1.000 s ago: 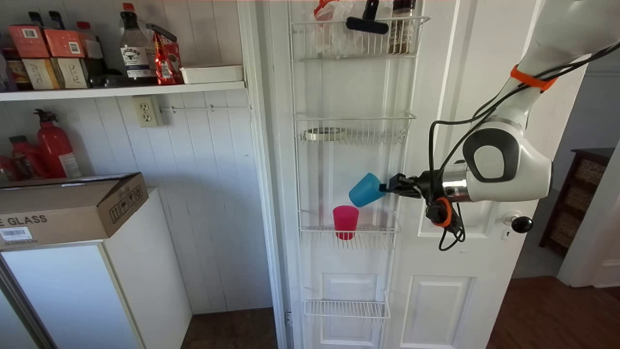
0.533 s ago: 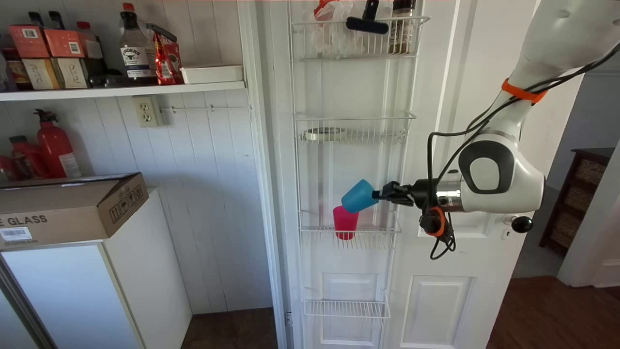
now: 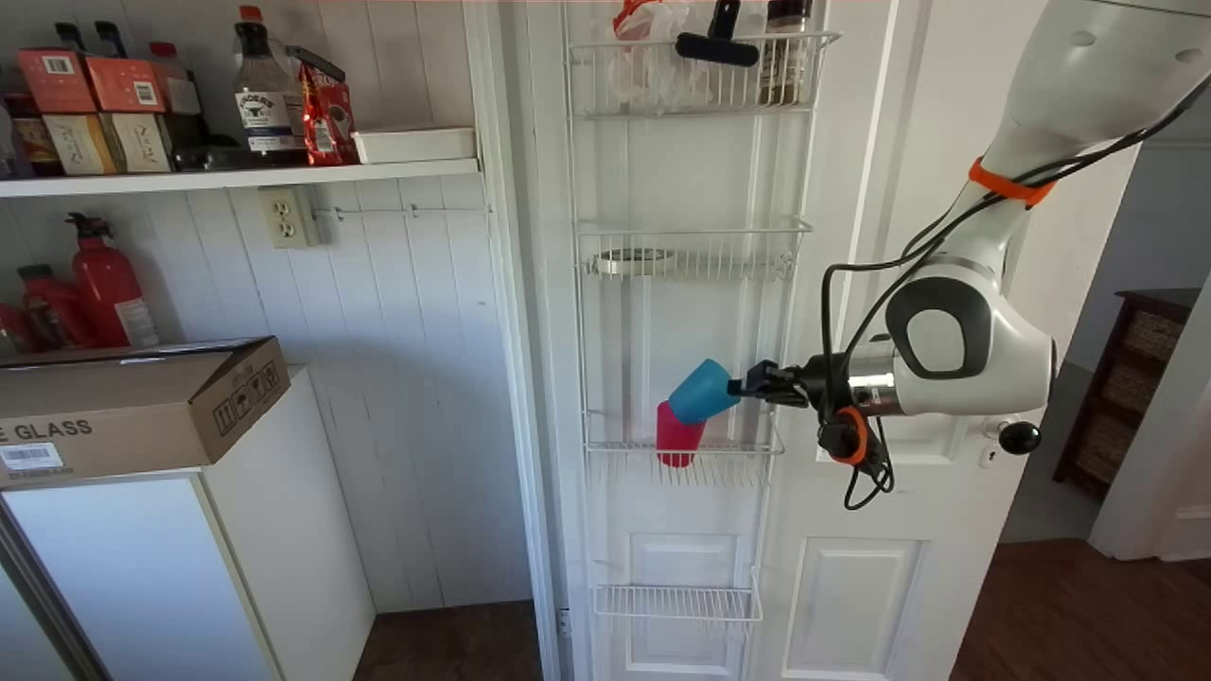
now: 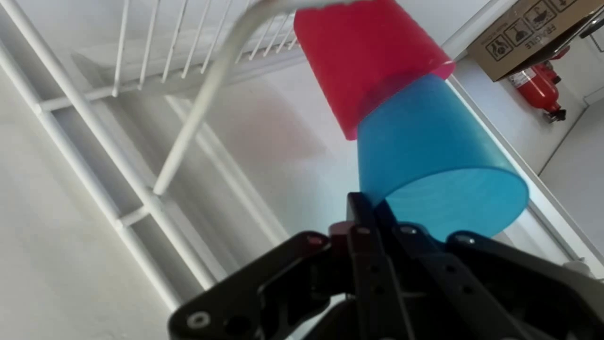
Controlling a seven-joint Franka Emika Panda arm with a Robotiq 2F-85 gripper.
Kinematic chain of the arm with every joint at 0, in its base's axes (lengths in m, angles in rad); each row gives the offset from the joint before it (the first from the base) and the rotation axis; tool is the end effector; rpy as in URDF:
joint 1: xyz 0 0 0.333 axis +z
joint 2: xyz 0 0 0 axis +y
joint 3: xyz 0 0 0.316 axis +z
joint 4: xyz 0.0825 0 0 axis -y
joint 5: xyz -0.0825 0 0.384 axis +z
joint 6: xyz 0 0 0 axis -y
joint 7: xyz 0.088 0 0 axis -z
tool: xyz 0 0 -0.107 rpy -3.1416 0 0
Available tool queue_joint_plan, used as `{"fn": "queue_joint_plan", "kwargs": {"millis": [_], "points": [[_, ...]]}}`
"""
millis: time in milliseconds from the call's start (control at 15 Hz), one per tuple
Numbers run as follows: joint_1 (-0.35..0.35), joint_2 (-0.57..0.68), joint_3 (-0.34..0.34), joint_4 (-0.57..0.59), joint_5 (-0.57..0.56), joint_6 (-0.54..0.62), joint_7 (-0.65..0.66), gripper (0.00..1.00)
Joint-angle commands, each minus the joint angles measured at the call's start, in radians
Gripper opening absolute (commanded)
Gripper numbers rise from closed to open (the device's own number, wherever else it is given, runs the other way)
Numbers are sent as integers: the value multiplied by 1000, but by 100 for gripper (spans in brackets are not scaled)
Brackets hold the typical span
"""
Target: Put the blue cup in the pink cup
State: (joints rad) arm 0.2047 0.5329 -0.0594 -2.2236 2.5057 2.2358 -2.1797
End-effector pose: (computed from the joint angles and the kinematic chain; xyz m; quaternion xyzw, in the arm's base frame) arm 0.5177 0.0916 0.1220 -0.8207 0.0131 -0.4447 0.3586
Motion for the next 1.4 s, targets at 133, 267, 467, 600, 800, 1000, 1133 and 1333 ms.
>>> {"fn": "queue_joint_plan", "kwargs": {"millis": [133,267,467,600,800,1000,1133,1333], "points": [[33,14,9,43,8,103,-4,1],[48,13,12,48,8,147,-3,1],[63,10,11,62,6,195,1,1],[68,6,4,74,7,228,-3,1],[71,-4,-8,89,8,285,-11,1],[78,-2,-10,98,8,328,-11,1],[81,4,-4,101,7,321,-7,1],[89,13,3,105,4,309,0,1]]}}
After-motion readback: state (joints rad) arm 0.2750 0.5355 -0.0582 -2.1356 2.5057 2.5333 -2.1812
